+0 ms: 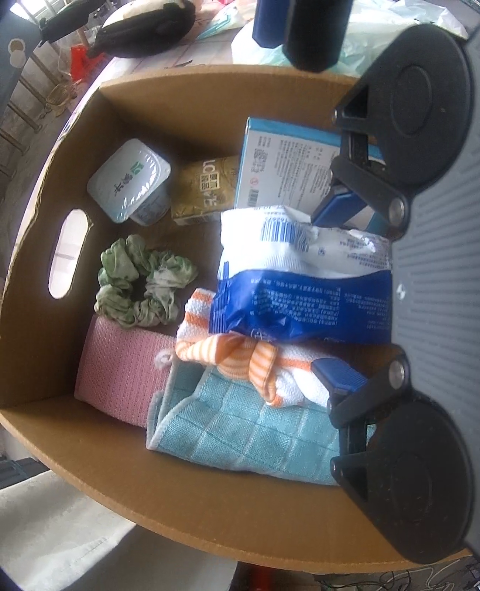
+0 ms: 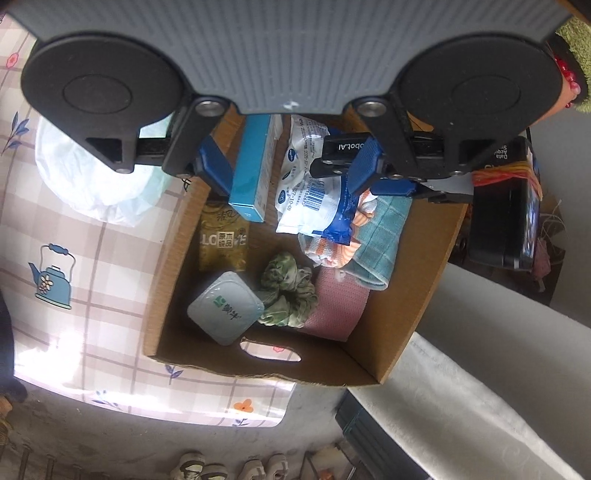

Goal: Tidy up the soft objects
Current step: 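Open the left tool to drop the packet while the right tool releases the bandage box into the box, then move both tools back over the bed, then move both tools toward the pink plush bunny, then grasp the pink plush bunny with the left tool while the right tool moves toward the clear bag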

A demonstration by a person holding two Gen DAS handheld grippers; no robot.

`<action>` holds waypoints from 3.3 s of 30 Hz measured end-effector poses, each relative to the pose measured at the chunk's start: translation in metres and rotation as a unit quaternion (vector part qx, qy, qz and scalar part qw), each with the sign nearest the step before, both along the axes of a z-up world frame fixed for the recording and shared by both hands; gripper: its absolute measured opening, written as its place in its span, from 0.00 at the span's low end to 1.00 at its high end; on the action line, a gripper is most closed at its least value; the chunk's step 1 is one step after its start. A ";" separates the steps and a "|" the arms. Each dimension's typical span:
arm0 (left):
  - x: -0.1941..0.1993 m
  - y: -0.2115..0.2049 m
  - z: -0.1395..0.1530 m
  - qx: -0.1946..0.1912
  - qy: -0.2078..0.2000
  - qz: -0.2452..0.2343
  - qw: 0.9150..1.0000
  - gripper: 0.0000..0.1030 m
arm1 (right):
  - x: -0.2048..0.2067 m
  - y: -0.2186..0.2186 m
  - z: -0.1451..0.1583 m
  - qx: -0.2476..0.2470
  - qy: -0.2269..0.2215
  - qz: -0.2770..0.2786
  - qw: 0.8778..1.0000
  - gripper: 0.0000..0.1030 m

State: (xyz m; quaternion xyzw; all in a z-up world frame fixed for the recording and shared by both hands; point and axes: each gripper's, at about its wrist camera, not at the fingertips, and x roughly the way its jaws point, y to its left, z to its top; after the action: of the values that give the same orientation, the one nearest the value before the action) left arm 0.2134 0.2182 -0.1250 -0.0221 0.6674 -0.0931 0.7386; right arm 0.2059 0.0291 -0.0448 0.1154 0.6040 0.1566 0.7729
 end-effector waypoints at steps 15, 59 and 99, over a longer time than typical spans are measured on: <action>-0.019 0.000 0.063 0.032 -0.041 0.083 0.995 0.87 | -0.035 -0.057 0.028 0.057 -0.020 -0.044 0.997 0.79; -0.059 -0.400 0.071 0.001 -0.109 -0.082 0.991 0.80 | -0.062 -0.443 -0.012 -0.010 -0.064 -0.169 0.984 0.80; -0.102 -0.403 0.042 -0.008 -0.073 -0.156 0.985 0.80 | -0.084 -0.433 -0.092 0.146 0.095 -0.196 0.965 0.68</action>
State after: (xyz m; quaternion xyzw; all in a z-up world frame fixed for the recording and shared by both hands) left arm 0.1115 -0.1844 -0.0829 0.0826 0.6061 -0.2138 0.7617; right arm 0.1224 -0.4036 -0.1373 0.3577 0.6106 0.0772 0.7023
